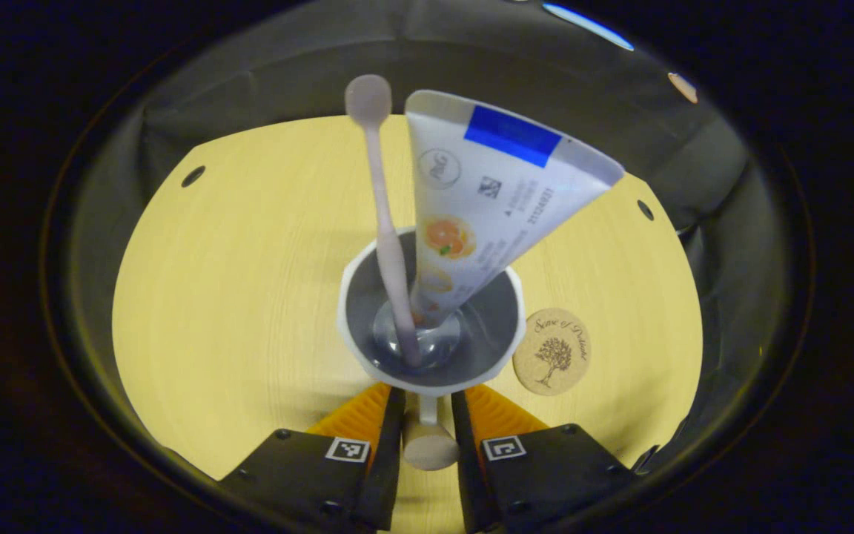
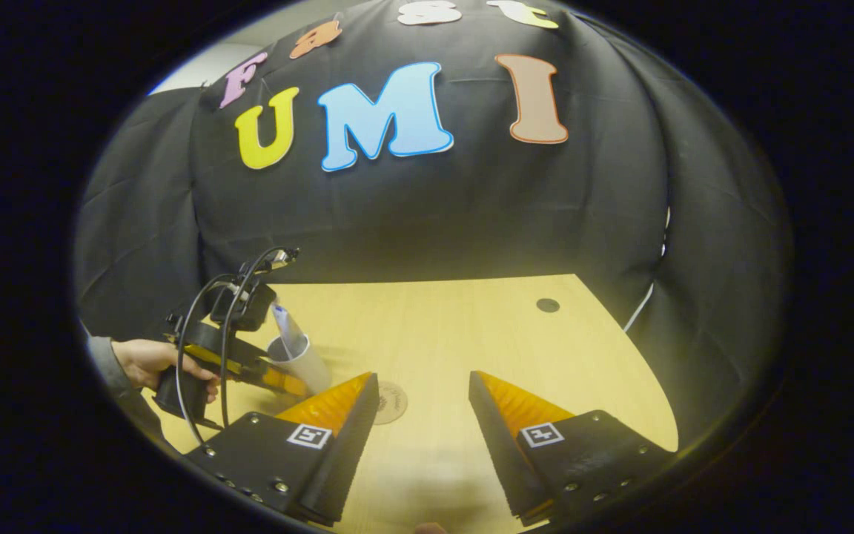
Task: Put the toothbrush and toothpaste on the desktop into the cup, then pick up the cup and place it on the coaster on the desktop.
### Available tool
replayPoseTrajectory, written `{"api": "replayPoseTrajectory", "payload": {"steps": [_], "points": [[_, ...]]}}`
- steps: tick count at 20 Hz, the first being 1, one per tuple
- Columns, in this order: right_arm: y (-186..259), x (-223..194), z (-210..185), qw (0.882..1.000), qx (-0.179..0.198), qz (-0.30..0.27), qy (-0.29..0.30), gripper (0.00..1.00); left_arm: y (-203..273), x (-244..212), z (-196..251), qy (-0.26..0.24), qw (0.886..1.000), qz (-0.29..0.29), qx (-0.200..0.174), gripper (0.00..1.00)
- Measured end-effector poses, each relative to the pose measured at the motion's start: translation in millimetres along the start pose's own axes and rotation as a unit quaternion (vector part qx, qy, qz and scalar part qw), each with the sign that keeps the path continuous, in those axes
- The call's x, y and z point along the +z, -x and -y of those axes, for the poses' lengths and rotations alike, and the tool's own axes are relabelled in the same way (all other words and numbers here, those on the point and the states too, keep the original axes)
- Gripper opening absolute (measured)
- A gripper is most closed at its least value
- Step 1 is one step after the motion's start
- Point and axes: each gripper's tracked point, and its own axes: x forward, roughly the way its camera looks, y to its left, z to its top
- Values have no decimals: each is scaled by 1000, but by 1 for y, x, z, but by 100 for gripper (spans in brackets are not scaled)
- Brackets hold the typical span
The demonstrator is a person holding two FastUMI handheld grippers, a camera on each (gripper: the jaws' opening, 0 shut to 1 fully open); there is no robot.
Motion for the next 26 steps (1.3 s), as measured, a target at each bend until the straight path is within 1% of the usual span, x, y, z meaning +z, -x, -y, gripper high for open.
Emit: {"api": "replayPoseTrajectory", "payload": {"steps": [1, 2, 3, 6, 10, 12, 14, 17, 19, 21, 26], "points": [[1, -1, 2, 1000, -2, -1, -3, 77, 0, -1, 2, -3, 1000, -2, -2, 41], [2, -1, 4, 1000, -4, -2, -6, 78, 1, -3, 1, -8, 1000, -8, 5, 42], [2, -3, 6, 1000, -6, -3, -8, 78, 0, -5, 1, -17, 1000, -7, 3, 37], [7, -8, 13, 1000, -11, -6, -17, 77, 0, -4, 3, -37, 999, 3, 7, 35], [12, -13, 23, 999, -21, -8, -28, 78, 6, -5, 10, -38, 999, 12, -3, 35], [13, -12, 29, 999, -26, -7, -34, 77, 12, -3, 17, -49, 999, 20, -4, 34], [15, -12, 33, 999, -31, -4, -38, 77, 21, 1, 29, -64, 998, 29, -10, 36], [20, -12, 35, 999, -32, -1, -44, 77, 29, 7, 58, -88, 995, 45, -23, 34], [24, -12, 37, 998, -34, 1, -44, 79, 29, -1, 76, -92, 994, 36, -35, 30], [29, -14, 40, 998, -37, 2, -43, 77, 27, 1, 88, -103, 993, 40, -38, 29], [39, -23, 53, 997, -49, -5, -52, 78, 34, 9, 110, -135, 988, 65, -41, 29]]}}
